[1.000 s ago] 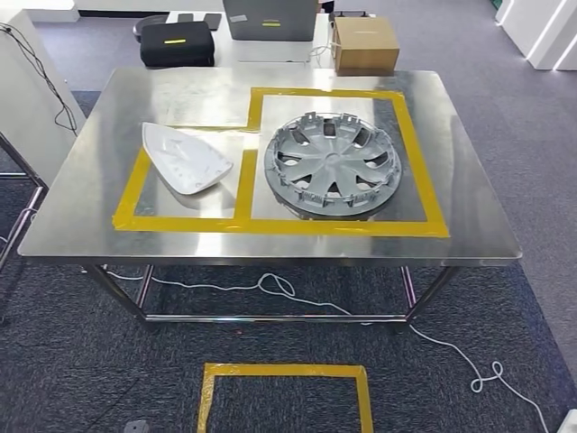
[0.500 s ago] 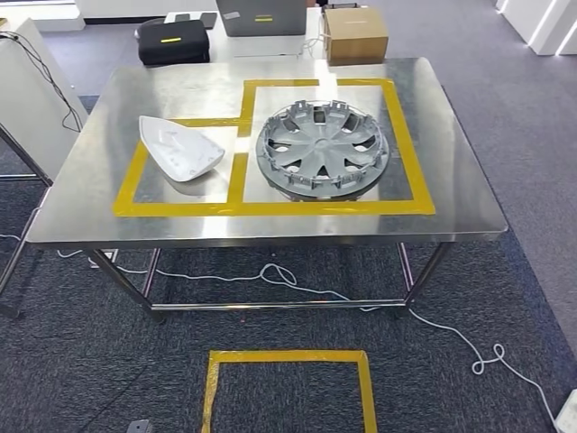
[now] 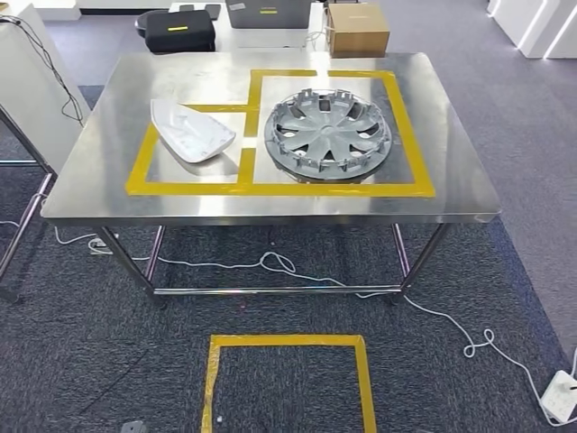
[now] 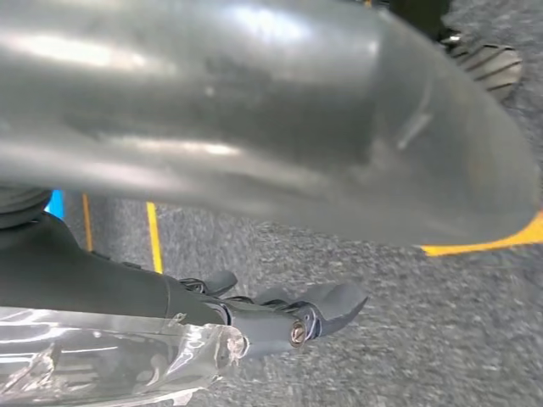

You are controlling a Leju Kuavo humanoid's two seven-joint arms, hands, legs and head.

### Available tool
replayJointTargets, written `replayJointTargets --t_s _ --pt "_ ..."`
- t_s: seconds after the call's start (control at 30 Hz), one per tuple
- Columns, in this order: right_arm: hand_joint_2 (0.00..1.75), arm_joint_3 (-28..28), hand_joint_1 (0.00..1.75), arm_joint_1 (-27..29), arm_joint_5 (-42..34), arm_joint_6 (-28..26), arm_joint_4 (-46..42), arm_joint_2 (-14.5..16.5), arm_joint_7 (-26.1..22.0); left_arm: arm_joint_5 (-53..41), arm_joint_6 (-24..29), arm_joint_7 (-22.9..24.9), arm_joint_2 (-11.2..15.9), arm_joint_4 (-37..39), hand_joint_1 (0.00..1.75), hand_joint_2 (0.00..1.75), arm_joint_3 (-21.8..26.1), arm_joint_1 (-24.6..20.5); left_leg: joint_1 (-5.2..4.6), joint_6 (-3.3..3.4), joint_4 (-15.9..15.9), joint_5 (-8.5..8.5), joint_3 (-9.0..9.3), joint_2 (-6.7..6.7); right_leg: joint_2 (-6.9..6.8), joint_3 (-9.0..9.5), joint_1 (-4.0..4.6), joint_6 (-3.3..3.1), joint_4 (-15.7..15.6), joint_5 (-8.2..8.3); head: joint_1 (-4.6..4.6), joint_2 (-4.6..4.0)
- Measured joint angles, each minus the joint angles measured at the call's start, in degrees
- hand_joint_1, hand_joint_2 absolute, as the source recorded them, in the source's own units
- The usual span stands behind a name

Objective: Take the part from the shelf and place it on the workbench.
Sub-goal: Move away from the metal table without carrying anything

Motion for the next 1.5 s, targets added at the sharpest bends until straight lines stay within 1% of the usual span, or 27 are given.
replayJointTargets --t_s 0.1,0.13,0.17,0.2,0.3,0.37,0.43,0.5,0.6,0.63,0.67,0.7,0.77,0.83,0.87,0.93,0.97,1.03,1.1,1.13,1.17,1.2,1.3,1.33,1.37,1.43,1.5 --pt "0.0 0.1 0.0 0.0 0.0 0.0 0.0 0.1 0.1 0.0 0.0 0.0 0.1 0.0 0.0 0.0 0.0 0.1 -0.15 0.59 0.0 1.43 -1.8 0.08 -0.01 -3.88 -0.04 0.44 11.3 -7.23 0.39 0.0" --pt "0.0 0.1 0.0 0.0 0.0 0.0 0.0 0.1 0.1 -0.1 0.0 0.0 0.1 0.0 0.0 0.0 0.0 0.1 -0.24 0.6 0.1 1.89 -2.38 0.08 -0.01 -4.28 -0.03 0.46 13.8 -8.1 0.39 0.0" --pt "0.0 0.1 0.0 0.0 0.0 0.0 0.0 0.1 0.1 -0.1 0.0 0.0 0.1 0.0 0.0 0.0 0.0 0.1 -0.31 0.56 0.1 2.32 -2.92 0.09 -0.01 -3.5 -0.01 0.4 13.9 -7.72 0.39 0.0" --pt "0.0 0.2 0.0 0.0 0.0 0.0 0.0 0.1 0.1 -0.1 0.0 0.0 0.1 0.0 0.0 0.0 0.0 0.1 -0.34 0.48 0.1 2.69 -3.37 0.08 -0.01 -1.52 0.0 0.26 11.7 -6.45 0.39 0.0" --pt "0.0 0.3 0.0 -0.2 0.0 0.0 0.0 0.1 0.1 -0.1 0.0 0.0 0.1 0.0 0.0 0.0 0.0 0.1 -0.53 -0.15 0.3 3.66 -4.21 0.06 0.03 7.28 0.1 -0.34 -1.1 -3.24 0.35 0.0" --pt "0.0 0.5 0.0 -0.3 0.0 0.0 0.0 0.1 0.0 -0.1 0.0 0.0 0.1 0.0 0.0 0.0 0.0 0.1 -0.64 -0.78 0.5 4.23 -4.47 0.07 0.13 9.01 0.28 -0.87 -4.4 -3.18 0.39 0.0" --pt "0.0 0.6 0.0 -0.3 0.0 0.0 0.0 0.1 0.1 -0.1 0.0 0.0 0.1 0.0 0.0 0.0 0.0 0.1 -0.58 -1.47 0.7 4.56 -4.77 0.04 0.14 8.16 0.27 -1.72 -4.3 -2.64 0.45 0.01" --pt "0.0 0.6 0.0 -0.3 0.0 0.0 0.0 0.1 0.1 -0.2 0.0 0.0 0.2 0.0 0.0 0.0 0.0 0.2 -0.48 -2.21 2.7 2.23 -5.92 -0.01 0.05 7.31 0.06 -2.62 -4.4 -1.73 0.2 0.01" --pt "0.0 0.6 0.0 -0.2 0.0 -0.1 0.0 0.1 0.1 -0.2 0.0 0.0 0.2 0.0 0.0 0.0 0.0 0.2 -0.11 -3.13 13.0 -5.24 -9.59 -0.03 -0.02 5.58 -0.01 -3.11 -4.3 -0.21 -0.15 0.0" --pt "0.0 0.6 0.0 -0.1 0.0 0.0 0.0 0.1 0.1 -0.2 0.0 0.0 0.2 0.0 0.0 0.0 0.0 0.2 -0.03 -3.31 15.9 -6.42 -10.3 -0.02 -0.03 4.93 0.0 -3.06 -4.3 0.26 -0.16 0.0" --pt "0.0 0.6 0.0 -0.1 0.0 0.0 0.0 0.1 0.1 -0.3 0.0 0.0 0.2 0.0 0.0 0.0 0.0 0.2 0.04 -3.41 17.0 -6.36 -10.12 -0.02 -0.04 4.33 0.0 -2.97 -4.3 0.68 -0.17 0.0" --pt "0.0 0.6 0.0 -0.1 0.0 0.1 0.0 0.1 0.1 -0.3 0.0 0.0 0.2 0.0 0.0 0.0 0.0 0.2 0.09 -3.44 16.0 -5.31 -8.86 -0.02 -0.04 3.82 -0.02 -2.84 -4.2 1.07 -0.16 0.0" --pt "0.0 0.7 0.0 -0.1 0.0 0.2 0.0 0.1 0.0 -0.5 -0.1 0.0 0.3 0.0 0.0 0.0 0.0 0.1 0.17 -3.33 8.4 -2.29 -3.52 -0.02 -0.01 3.07 -0.05 -2.41 -4.1 1.67 -0.17 0.0" --pt "0.0 0.7 0.0 -0.2 0.0 0.2 0.0 0.1 0.0 -0.6 -0.1 -0.1 0.3 0.0 0.0 0.0 0.0 -0.1 0.13 -2.92 1.2 -0.86 0.97 -0.09 -0.01 2.49 0.1 -1.8 -3.7 2.19 -0.15 0.0" --pt "0.0 0.7 0.0 -0.2 0.0 0.2 0.0 0.1 -0.1 -0.6 -0.1 -0.1 0.4 0.0 0.0 0.0 0.0 -0.1 0.07 -2.62 -0.2 -0.8 1.75 -0.12 -0.01 2.29 0.19 -1.47 -3.6 2.46 -0.15 0.0" --pt "0.0 0.7 0.0 -0.1 0.0 0.2 0.0 0.1 -0.1 -0.7 -0.1 -0.1 0.4 0.0 0.0 0.0 0.0 -0.1 0.01 -1.75 -0.4 -0.49 1.35 -0.1 -0.01 2.03 0.15 -0.79 -3.5 2.94 -0.07 0.0" --pt "0.0 0.7 0.0 -0.1 0.0 0.2 0.0 0.1 -0.1 -0.7 -0.1 -0.1 0.4 0.0 0.0 0.0 0.0 0.0 0.03 -1.23 -0.4 -0.2 1.08 -0.02 0.0 1.72 0.07 -0.49 -3.1 2.49 -0.02 0.0" --pt "0.0 0.7 0.0 0.0 0.0 0.2 0.0 0.1 -0.1 -0.7 0.0 -0.1 0.5 0.0 0.0 0.0 0.0 0.0 0.12 -0.24 -0.6 0.63 0.31 0.12 0.01 -0.04 -0.04 0.03 0.9 -0.96 0.28 0.0" --pt "0.0 0.7 0.0 0.0 0.0 0.3 0.0 0.1 -0.1 -0.7 -0.1 -0.1 0.6 0.0 0.0 0.0 0.1 0.0 0.01 0.16 -0.5 1.48 -0.79 0.16 0.02 -2.87 -0.05 0.37 8.9 -6.01 0.54 0.0" --pt "0.0 0.7 0.0 0.0 0.0 0.3 0.0 0.2 -0.1 -0.7 -0.1 0.0 0.6 0.0 0.0 0.0 0.1 0.0 -0.05 0.19 -0.5 1.92 -1.37 0.16 0.02 -3.79 -0.04 0.44 12.2 -7.47 0.55 0.0" --pt "0.0 0.7 0.0 0.1 0.0 0.3 0.0 0.1 -0.1 -0.7 -0.1 0.1 0.5 0.0 0.0 0.0 0.1 0.1 -0.09 0.15 -0.4 2.33 -1.92 0.16 0.02 -3.71 -0.03 0.45 13.5 -7.74 0.55 0.0" --pt "0.0 0.7 0.0 0.1 0.0 0.3 0.0 0.1 -0.1 -0.7 -0.1 0.3 0.5 0.0 0.0 0.0 0.1 0.2 -0.11 0.07 -0.4 2.71 -2.4 0.16 0.02 -2.46 -0.03 0.4 12.6 -6.93 0.55 0.0" --pt "0.0 0.7 0.0 -0.1 0.0 0.3 0.0 0.2 -0.1 -0.7 -0.1 0.6 0.5 0.0 0.0 0.0 0.1 0.2 -0.18 -0.49 -0.3 3.6 -3.29 0.14 0.05 5.94 -0.03 -0.02 0.3 -2.91 0.54 0.0" --pt "0.0 0.7 0.0 -0.2 0.0 0.3 0.0 0.2 -0.1 -0.7 -0.1 0.6 0.5 0.0 0.0 0.0 0.1 0.2 -0.25 -0.77 -0.2 3.88 -3.45 0.14 0.14 7.78 0.02 -0.26 -2.7 -2.27 0.52 0.0" --pt "0.0 0.7 0.0 -0.2 0.0 0.3 0.0 0.2 -0.1 -0.7 -0.1 0.6 0.5 0.0 0.0 0.0 0.1 0.2 -0.32 -1.08 -0.1 4.16 -3.61 0.13 0.23 8.47 0.09 -0.58 -4.1 -2.17 0.51 0.01" --pt "0.0 0.7 0.0 -0.2 0.0 0.3 0.0 0.2 -0.1 -0.7 -0.1 0.6 0.6 0.0 0.0 0.0 0.1 0.2 -0.34 -1.74 0.1 4.64 -3.95 0.11 0.34 7.75 0.15 -1.37 -4.1 -1.9 0.48 0.01" --pt "0.0 0.7 0.0 -0.2 0.0 0.3 0.0 0.2 -0.1 -0.7 -0.1 0.6 0.6 0.0 0.0 0.0 0.1 0.2 -0.25 -2.42 1.4 3.3 -4.84 0.06 0.25 6.95 0.01 -2.25 -4.1 -1.34 0.34 0.0"
